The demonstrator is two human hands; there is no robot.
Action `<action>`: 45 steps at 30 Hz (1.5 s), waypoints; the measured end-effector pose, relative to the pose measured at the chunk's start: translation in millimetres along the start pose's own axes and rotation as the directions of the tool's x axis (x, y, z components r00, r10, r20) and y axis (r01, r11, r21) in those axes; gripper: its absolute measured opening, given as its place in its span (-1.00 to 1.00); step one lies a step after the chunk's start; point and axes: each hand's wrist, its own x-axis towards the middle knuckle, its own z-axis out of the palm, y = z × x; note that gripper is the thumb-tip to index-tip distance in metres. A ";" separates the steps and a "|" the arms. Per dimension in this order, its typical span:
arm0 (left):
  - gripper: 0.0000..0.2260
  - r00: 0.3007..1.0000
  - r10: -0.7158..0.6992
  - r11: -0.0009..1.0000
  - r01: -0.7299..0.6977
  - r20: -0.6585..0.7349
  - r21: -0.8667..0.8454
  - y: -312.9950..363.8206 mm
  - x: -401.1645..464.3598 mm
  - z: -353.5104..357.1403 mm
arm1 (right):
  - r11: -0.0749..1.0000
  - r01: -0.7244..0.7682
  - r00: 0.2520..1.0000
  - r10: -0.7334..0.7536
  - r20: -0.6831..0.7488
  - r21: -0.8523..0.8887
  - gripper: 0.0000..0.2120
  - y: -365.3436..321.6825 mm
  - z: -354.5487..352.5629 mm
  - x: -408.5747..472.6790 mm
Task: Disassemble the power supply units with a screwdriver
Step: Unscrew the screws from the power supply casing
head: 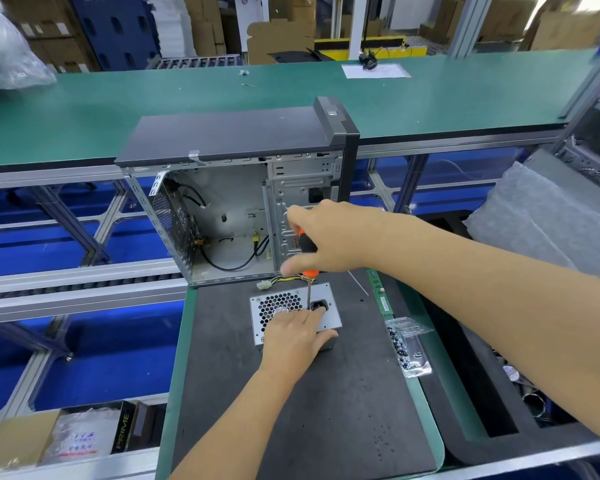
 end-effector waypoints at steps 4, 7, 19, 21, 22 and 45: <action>-0.57 1.000 0.004 1.000 -0.004 0.016 0.006 0.0 -0.6 0.0 | 0.995 -0.010 0.999 0.005 -0.049 -0.099 -0.66 3.2 0.8 1.9; -0.57 1.000 -0.015 1.000 0.015 0.027 0.006 0.7 1.0 -0.8 | 0.999 0.027 0.998 -0.029 -0.056 -0.025 -0.75 3.3 5.6 1.6; -0.54 0.997 -0.028 0.999 0.024 0.077 0.047 2.8 4.8 -8.1 | 0.991 -0.032 0.997 0.022 -0.080 -0.127 -0.54 1.7 2.1 2.2; -0.54 0.996 -0.025 0.999 0.021 0.086 0.047 2.7 4.5 -8.5 | 0.997 0.049 0.998 -0.052 -0.047 -0.063 -0.73 3.7 2.5 3.0; -0.55 0.996 -0.025 0.999 0.022 0.088 0.043 2.7 4.6 -8.4 | 0.996 0.085 0.996 -0.085 -0.023 0.001 -0.77 4.2 2.5 2.3; -0.55 0.993 -0.035 0.999 0.030 0.114 0.040 5.9 7.2 -14.2 | 0.984 0.060 0.993 -0.075 -0.087 -0.167 -0.76 1.1 1.2 -2.9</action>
